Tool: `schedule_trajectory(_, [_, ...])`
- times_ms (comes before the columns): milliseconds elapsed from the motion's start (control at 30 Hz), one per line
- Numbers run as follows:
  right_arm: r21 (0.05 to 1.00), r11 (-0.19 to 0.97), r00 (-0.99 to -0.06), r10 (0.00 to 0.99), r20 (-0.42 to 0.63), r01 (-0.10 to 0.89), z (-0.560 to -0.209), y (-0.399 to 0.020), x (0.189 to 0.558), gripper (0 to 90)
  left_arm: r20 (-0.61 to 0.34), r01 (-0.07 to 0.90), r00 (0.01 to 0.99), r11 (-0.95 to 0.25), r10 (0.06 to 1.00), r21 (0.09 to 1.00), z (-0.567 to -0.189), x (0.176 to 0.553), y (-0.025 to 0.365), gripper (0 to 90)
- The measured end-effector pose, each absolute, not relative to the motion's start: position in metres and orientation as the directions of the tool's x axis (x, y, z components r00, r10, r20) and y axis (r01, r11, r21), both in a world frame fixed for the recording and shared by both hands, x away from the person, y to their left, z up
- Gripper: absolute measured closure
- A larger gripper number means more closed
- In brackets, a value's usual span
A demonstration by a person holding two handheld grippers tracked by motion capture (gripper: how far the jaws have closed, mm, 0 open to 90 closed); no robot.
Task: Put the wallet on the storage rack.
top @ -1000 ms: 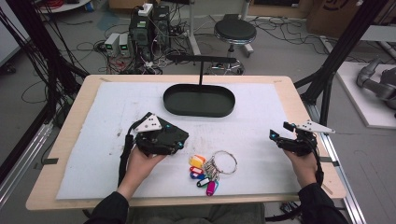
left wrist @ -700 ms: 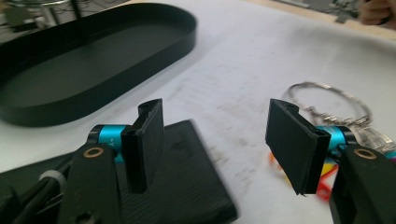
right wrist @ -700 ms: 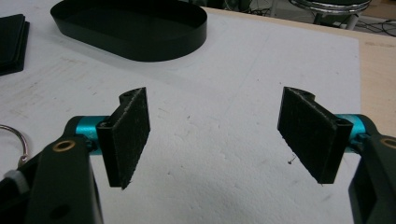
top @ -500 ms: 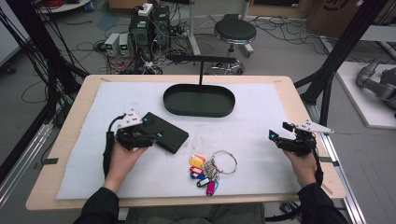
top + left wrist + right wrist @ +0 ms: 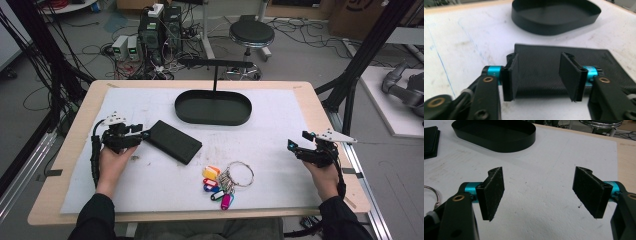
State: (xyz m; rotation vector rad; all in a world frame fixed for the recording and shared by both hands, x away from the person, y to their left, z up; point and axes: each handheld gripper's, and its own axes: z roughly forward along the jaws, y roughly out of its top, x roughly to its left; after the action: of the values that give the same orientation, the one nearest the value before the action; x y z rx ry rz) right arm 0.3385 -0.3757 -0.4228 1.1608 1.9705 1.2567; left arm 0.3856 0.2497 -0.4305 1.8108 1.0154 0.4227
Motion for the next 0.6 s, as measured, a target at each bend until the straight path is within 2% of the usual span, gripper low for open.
schedule_trajectory(333, [0.905, 0.206, -0.502, 0.865, 0.01, 0.372, -0.422, -0.374, 0.338, 26.0, -0.203, 0.554, 0.564, -0.184, 0.8, 0.812, -0.446, 0.396, 0.25, 55.2])
schedule_trajectory(467, [0.907, 0.212, -0.51, 0.86, 0.004, 0.363, -0.421, -0.371, 0.336, 26.3, -0.21, 0.569, 0.562, -0.19, 0.8, 0.8, -0.445, 0.391, 0.252, 65.0])
schedule_trajectory(600, [0.91, 0.211, -0.516, 0.857, 0.003, 0.356, -0.419, -0.368, 0.336, 26.3, -0.175, 0.553, 0.574, -0.221, 0.8, 0.803, -0.443, 0.383, 0.25, 72.1])
